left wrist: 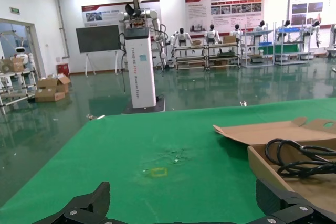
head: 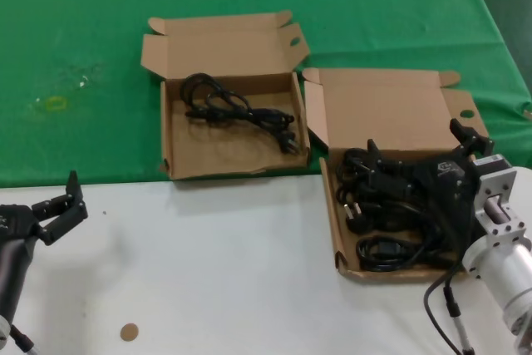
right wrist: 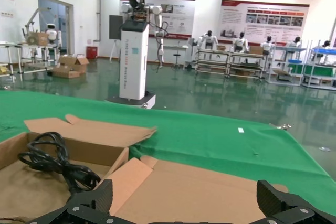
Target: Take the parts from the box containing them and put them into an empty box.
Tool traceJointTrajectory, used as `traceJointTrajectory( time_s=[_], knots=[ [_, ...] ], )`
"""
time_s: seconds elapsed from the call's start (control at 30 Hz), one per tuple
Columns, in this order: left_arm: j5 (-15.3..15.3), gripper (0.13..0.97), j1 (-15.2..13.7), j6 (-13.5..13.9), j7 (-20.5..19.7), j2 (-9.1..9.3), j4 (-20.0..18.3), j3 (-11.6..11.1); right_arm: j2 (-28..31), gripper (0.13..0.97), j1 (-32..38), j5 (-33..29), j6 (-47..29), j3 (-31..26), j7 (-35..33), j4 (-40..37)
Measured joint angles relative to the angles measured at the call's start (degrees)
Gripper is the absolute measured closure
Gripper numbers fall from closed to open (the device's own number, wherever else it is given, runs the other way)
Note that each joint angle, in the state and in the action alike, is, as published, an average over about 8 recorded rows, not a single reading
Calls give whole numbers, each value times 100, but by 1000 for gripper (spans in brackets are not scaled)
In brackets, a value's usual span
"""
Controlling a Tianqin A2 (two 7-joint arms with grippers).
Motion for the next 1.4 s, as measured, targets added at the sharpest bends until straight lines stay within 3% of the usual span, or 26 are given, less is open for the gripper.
traceJointTrajectory(
  time_s=[1.4],
  knots=[
    [0,132,0,0,0,0,0,0,8,129,-57,40,30,29,0,49]
  ],
)
